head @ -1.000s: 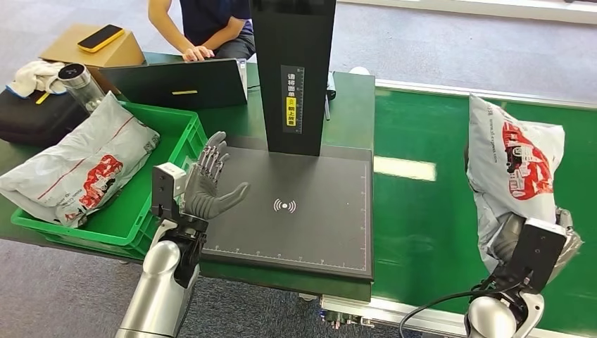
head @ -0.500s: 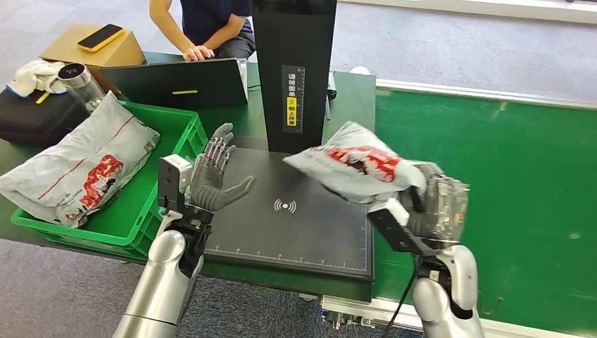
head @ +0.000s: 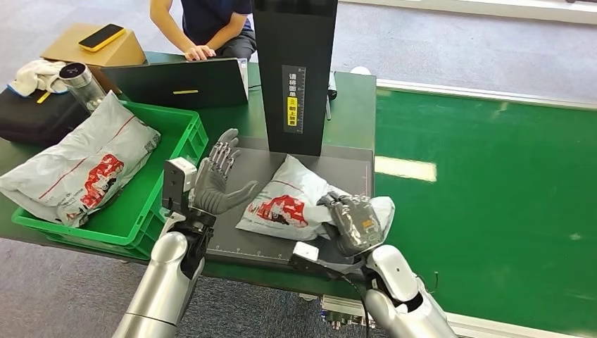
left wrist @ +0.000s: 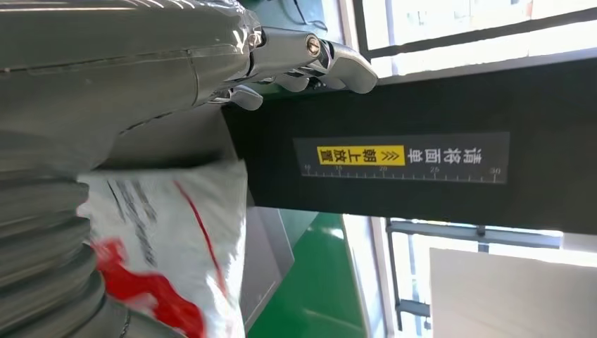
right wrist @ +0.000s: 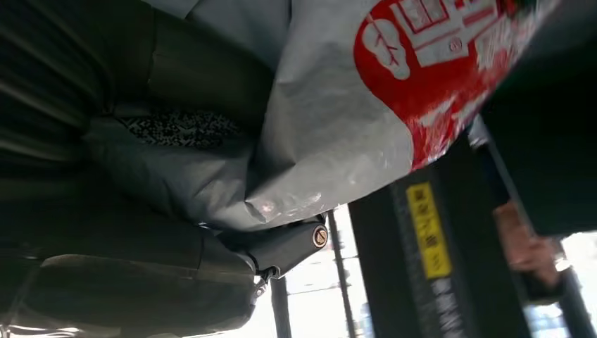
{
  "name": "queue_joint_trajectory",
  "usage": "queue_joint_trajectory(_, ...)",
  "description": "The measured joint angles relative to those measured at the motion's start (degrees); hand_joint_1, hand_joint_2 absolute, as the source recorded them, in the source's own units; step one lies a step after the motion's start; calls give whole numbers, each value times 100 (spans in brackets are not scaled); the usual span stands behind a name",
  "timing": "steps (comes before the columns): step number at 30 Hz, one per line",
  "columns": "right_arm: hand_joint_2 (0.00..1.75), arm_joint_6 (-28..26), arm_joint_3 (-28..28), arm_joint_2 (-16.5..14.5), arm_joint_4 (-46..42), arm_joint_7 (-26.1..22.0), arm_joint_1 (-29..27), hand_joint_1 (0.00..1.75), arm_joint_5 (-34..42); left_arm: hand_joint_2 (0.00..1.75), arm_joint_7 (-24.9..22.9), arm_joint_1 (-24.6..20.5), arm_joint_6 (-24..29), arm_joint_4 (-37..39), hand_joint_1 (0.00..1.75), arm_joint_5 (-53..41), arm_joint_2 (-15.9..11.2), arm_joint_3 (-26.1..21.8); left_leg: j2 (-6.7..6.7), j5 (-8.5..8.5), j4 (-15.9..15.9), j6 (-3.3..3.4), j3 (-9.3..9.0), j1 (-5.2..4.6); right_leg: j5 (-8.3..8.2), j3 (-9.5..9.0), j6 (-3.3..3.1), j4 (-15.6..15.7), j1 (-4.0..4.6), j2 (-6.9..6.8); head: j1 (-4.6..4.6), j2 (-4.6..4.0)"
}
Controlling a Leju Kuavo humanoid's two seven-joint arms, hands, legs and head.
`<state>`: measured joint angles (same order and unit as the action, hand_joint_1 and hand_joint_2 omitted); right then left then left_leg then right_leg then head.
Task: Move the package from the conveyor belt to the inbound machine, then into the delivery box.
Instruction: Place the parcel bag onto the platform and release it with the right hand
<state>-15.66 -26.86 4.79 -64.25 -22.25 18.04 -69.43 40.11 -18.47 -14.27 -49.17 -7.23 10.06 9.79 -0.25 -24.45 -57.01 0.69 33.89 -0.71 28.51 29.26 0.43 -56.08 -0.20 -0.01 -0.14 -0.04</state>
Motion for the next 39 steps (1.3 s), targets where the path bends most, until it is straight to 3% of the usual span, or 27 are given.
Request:
queue_joint_trajectory(5, 175, -11, -964, 49, 744, -288, 492, 175, 156, 175, 1, 0, -7, 84, 0, 92, -23, 131, 6, 0, 0, 0, -6, 1, -1, -2, 0, 0, 0, 5, 0, 0)
queue_joint_trajectory(13, 175, -380, -2027, 69, 1203, -565, 933, 175, 674, 175, 2, 5, 38, 157, 0, 203, -55, 269, 6, 0, 0, 0, -5, 1, 0, -2, -1, 0, 0, 6, 0, 1)
queue_joint_trajectory(14, 175, -439, -2142, 69, 1222, -554, 969, 161, 726, 175, 2, 5, 44, 166, 0, 218, -61, 285, 6, 0, 0, 0, -5, 1, 0, -2, -1, 0, 0, 6, 0, 1)
queue_joint_trajectory(17, 175, -605, -2417, 70, 1266, -389, 1057, 30, 785, 175, 2, 7, 60, 184, 0, 256, -81, 337, 6, 0, 0, 0, -5, 1, 0, -3, -1, 0, 0, 6, 0, 0)
queue_joint_trajectory(18, 175, -673, -2477, 71, 1283, -303, 1081, 0, 785, 175, 2, 8, 69, 189, 0, 265, -88, 350, 6, 0, 0, 0, -5, 1, 0, -3, -1, 0, 0, 5, -1, 1)
queue_joint_trajectory(24, 175, -1261, -2506, 85, 1395, 161, 1145, 0, 927, 175, 2, 43, 155, 208, 0, 305, -122, 365, 6, 0, 0, 0, -6, 1, 0, -3, 0, 0, -1, 5, 0, 0)
queue_joint_trajectory(32, 175, -1581, -2300, 168, 1421, 280, 1128, 0, 1088, 175, 2, 63, 190, 214, 0, 339, -141, 365, 5, 0, -2, 0, -5, 0, -1, -3, 0, 0, -1, 5, 0, 0)
queue_joint_trajectory(39, 175, -2248, -1635, 292, 1249, 389, 884, 0, 1587, 175, 5, 135, 341, 215, 0, 398, -180, 365, 4, 0, -2, 0, -5, 0, 0, -3, 0, 0, -1, 4, 0, 0)
